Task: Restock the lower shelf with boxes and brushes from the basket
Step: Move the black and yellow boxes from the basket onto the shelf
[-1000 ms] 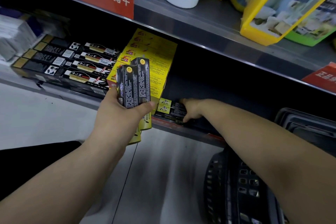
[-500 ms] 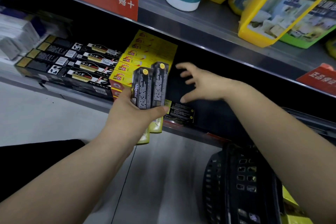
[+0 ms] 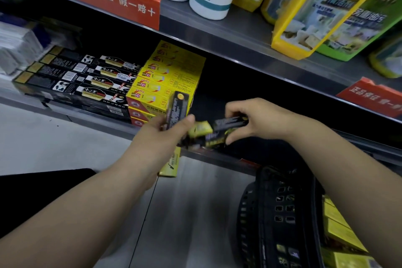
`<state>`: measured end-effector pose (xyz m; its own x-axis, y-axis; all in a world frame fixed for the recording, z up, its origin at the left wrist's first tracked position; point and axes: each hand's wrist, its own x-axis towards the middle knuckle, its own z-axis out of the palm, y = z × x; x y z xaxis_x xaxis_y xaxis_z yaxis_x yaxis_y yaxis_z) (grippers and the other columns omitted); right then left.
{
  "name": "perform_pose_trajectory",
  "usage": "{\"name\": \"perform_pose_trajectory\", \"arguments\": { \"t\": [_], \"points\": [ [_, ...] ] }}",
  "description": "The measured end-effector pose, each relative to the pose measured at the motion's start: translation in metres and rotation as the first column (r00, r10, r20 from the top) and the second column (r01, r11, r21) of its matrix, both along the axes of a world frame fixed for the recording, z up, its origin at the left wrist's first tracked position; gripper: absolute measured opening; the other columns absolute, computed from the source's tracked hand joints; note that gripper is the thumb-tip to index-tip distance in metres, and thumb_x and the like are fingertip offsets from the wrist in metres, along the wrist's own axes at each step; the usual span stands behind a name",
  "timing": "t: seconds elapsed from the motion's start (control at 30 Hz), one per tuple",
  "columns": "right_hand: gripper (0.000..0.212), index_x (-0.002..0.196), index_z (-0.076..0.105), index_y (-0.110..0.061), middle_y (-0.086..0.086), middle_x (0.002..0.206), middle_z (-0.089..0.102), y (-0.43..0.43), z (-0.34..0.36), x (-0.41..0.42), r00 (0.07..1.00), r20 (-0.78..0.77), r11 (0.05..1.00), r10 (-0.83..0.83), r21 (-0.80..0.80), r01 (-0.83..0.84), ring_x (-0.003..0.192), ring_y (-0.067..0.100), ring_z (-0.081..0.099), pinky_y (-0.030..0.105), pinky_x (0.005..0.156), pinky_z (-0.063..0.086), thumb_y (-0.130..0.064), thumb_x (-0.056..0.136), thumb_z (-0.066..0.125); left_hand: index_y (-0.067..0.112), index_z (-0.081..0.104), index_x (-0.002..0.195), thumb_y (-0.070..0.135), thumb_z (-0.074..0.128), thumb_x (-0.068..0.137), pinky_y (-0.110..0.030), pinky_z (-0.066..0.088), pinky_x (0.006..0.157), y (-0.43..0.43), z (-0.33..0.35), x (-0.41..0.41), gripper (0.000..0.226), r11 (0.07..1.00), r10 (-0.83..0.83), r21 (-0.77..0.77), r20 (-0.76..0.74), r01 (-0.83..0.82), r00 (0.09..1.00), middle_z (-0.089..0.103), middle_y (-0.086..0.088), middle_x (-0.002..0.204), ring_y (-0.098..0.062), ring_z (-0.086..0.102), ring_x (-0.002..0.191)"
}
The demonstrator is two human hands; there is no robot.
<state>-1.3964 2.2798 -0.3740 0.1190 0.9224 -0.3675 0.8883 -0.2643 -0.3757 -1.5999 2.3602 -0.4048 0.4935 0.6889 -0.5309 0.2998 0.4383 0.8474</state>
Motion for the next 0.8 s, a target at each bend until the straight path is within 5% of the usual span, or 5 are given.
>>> {"name": "perform_pose_trajectory", "arguments": {
  "t": [0.2, 0.33, 0.5, 0.6, 0.8],
  "points": [
    [0.033, 0.113, 0.058, -0.016, 0.003, 0.104, 0.061, 0.017, -0.041, 0.055, 0.939, 0.266, 0.944, -0.220, -0.184, 0.273, 0.094, 0.022, 0.057, 0.027, 0.070, 0.041, -0.035, 0.087, 0.063, 0.024, 0.058, 0.113, 0.044, 0.061, 0.085, -0.022, 0.051, 0.069, 0.006, -0.009, 0.001, 0.035, 0.998, 0.026, -0.049, -0.057, -0.029, 0.998, 0.060, 0.008, 0.090, -0.018, 0.062, 0.079],
    [0.034, 0.123, 0.048, -0.009, 0.010, 0.099, 0.057, 0.041, -0.082, 0.059, 0.889, 0.444, 0.909, -0.110, -0.317, 0.270, 0.080, 0.022, 0.050, 0.024, 0.057, 0.034, -0.012, 0.090, 0.053, 0.007, 0.037, 0.067, 0.014, 0.038, 0.099, -0.007, 0.030, 0.043, 0.013, -0.027, -0.010, 0.033, 0.955, 0.233, -0.218, 0.133, -0.201, 0.963, 0.031, -0.006, 0.069, -0.025, 0.035, 0.062],
    [0.054, 0.145, 0.028, -0.021, 0.012, 0.136, 0.047, 0.060, -0.124, 0.046, 0.930, 0.363, 0.878, -0.058, -0.424, 0.220, 0.110, 0.027, 0.052, 0.026, 0.078, 0.037, -0.012, 0.095, 0.043, 0.019, 0.056, 0.094, 0.036, 0.060, 0.086, -0.030, 0.051, 0.064, 0.000, -0.001, -0.001, 0.020, 0.992, 0.114, -0.054, -0.052, -0.116, 0.992, 0.060, -0.001, 0.082, -0.015, 0.057, 0.067],
    [0.052, 0.146, 0.025, -0.023, 0.009, 0.129, 0.051, 0.061, -0.141, 0.039, 0.963, 0.264, 0.854, -0.056, -0.488, 0.183, 0.095, 0.021, 0.050, 0.026, 0.073, 0.037, -0.017, 0.097, 0.043, 0.022, 0.058, 0.097, 0.038, 0.063, 0.083, -0.043, 0.048, 0.093, 0.003, -0.008, 0.002, 0.022, 0.992, 0.116, -0.044, -0.056, -0.119, 0.992, 0.066, 0.000, 0.093, -0.014, 0.063, 0.085],
    [0.066, 0.147, 0.021, -0.016, 0.013, 0.137, 0.045, 0.066, -0.107, 0.033, 0.958, 0.286, 0.884, 0.006, -0.449, 0.129, 0.117, 0.028, 0.050, 0.031, 0.092, 0.044, -0.024, 0.092, 0.057, 0.018, 0.054, 0.099, 0.038, 0.066, 0.081, -0.046, 0.048, 0.094, 0.002, -0.010, 0.006, 0.030, 0.993, 0.115, 0.022, -0.081, -0.114, 0.990, 0.064, 0.002, 0.090, -0.016, 0.063, 0.089]
  ]
}}
